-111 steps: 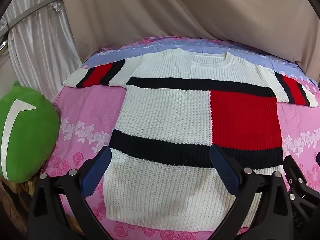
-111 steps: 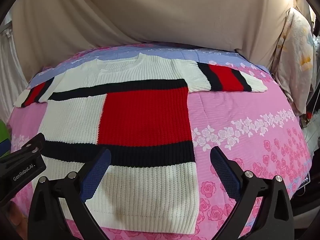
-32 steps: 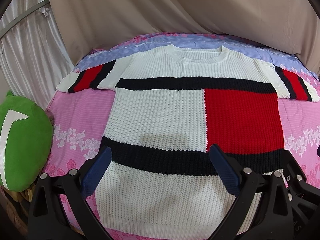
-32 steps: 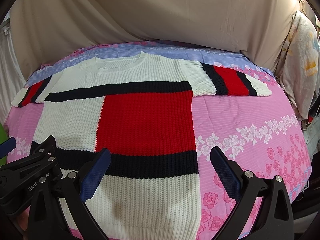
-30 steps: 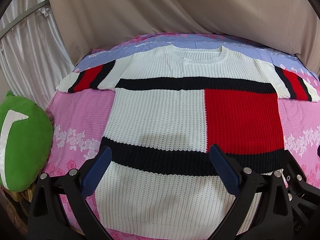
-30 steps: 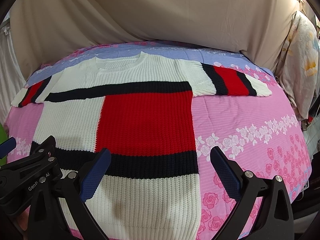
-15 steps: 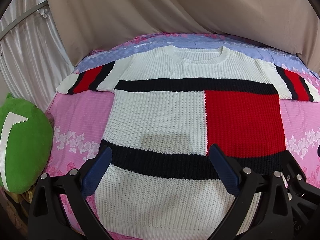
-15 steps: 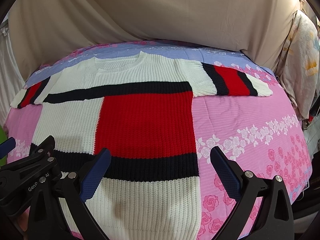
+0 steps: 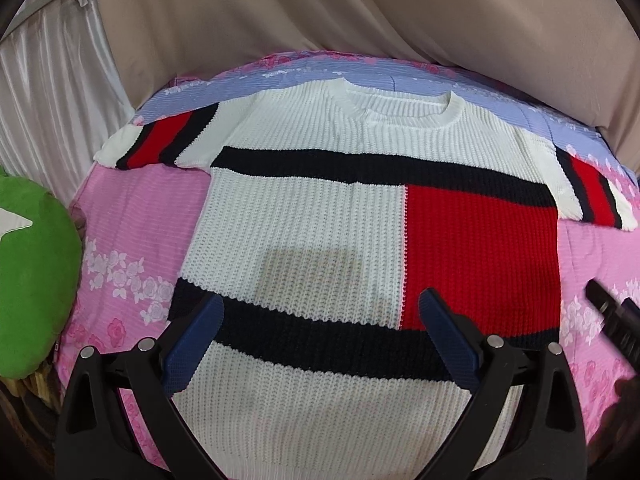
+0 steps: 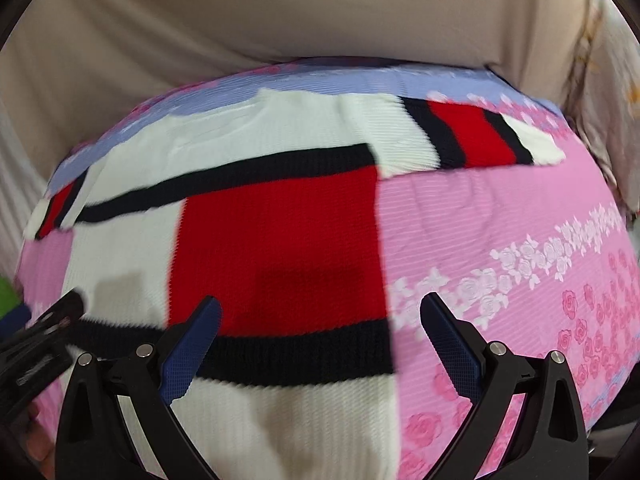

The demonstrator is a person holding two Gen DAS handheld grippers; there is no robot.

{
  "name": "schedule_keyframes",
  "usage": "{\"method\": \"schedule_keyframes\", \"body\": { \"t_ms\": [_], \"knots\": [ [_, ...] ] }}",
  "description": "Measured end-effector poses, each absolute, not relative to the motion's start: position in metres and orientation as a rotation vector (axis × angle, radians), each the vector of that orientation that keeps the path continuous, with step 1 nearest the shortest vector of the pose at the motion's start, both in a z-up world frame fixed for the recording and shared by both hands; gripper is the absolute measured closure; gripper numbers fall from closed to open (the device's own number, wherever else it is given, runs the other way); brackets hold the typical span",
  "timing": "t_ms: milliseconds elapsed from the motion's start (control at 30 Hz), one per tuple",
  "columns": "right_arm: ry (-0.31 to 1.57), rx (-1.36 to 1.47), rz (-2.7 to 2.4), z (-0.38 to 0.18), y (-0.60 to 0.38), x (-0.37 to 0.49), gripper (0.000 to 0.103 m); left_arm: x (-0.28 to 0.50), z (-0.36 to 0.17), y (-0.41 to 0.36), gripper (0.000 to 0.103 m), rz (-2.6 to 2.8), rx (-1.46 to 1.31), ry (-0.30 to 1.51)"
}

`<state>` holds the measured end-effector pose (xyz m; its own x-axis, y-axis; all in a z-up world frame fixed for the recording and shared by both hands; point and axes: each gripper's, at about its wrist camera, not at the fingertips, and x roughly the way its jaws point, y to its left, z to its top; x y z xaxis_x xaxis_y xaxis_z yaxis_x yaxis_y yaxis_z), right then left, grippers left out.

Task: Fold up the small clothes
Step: 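Grasp the sweater hem with the right gripper and lift it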

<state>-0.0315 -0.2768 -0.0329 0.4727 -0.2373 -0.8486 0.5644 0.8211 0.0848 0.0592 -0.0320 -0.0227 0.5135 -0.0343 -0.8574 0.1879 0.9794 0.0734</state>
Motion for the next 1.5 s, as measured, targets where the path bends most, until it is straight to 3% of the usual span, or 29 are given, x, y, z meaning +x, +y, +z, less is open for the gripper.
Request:
{"method": "schedule_keyframes", "body": {
  "t_ms": [367, 500, 767, 800, 867, 933, 1000, 1167, 1367, 1500],
  "knots": [
    [0.923, 0.484, -0.854, -0.059, -0.521, -0.038, 0.005, 0.089, -0.025, -0.066, 0.007, -0.106, 0.196, 1.023],
    [0.891, 0.643, -0.862, -0.082, -0.602, -0.030, 0.006, 0.105, -0.030, -0.073, 0.007, -0.074, 0.200, 1.047],
    [0.828, 0.820, -0.919, -0.120, -0.675, -0.022, 0.020, 0.125, -0.043, -0.098, 0.007, -0.086, 0.258, 1.072],
    [0.828, 0.813, -0.918, -0.120, -0.678, -0.018, 0.025, 0.127, -0.045, -0.101, 0.007, -0.093, 0.260, 1.077],
    [0.811, 0.797, -0.909, -0.118, -0.681, -0.014, 0.045, 0.129, -0.048, -0.106, 0.007, -0.102, 0.264, 1.080],
    [0.802, 0.814, -0.872, -0.116, -0.684, -0.009, 0.087, 0.131, -0.049, -0.108, 0.007, -0.113, 0.267, 1.078],
    [0.756, 0.838, -0.847, -0.103, -0.681, -0.008, 0.096, 0.133, -0.049, -0.107, 0.007, -0.119, 0.258, 1.075],
    [0.635, 0.753, -0.658, -0.030, -0.626, 0.025, 0.096, 0.137, -0.046, -0.088, 0.007, -0.126, 0.189, 1.075],
    [0.588, 0.540, -0.193, 0.062, -0.452, 0.112, 0.096, 0.146, -0.027, -0.057, 0.007, -0.160, 0.073, 1.028],
    [0.667, 0.413, 0.092, 0.055, -0.318, 0.161, 0.092, 0.160, -0.021, -0.028, 0.005, -0.200, -0.051, 1.035]
  ]
}}
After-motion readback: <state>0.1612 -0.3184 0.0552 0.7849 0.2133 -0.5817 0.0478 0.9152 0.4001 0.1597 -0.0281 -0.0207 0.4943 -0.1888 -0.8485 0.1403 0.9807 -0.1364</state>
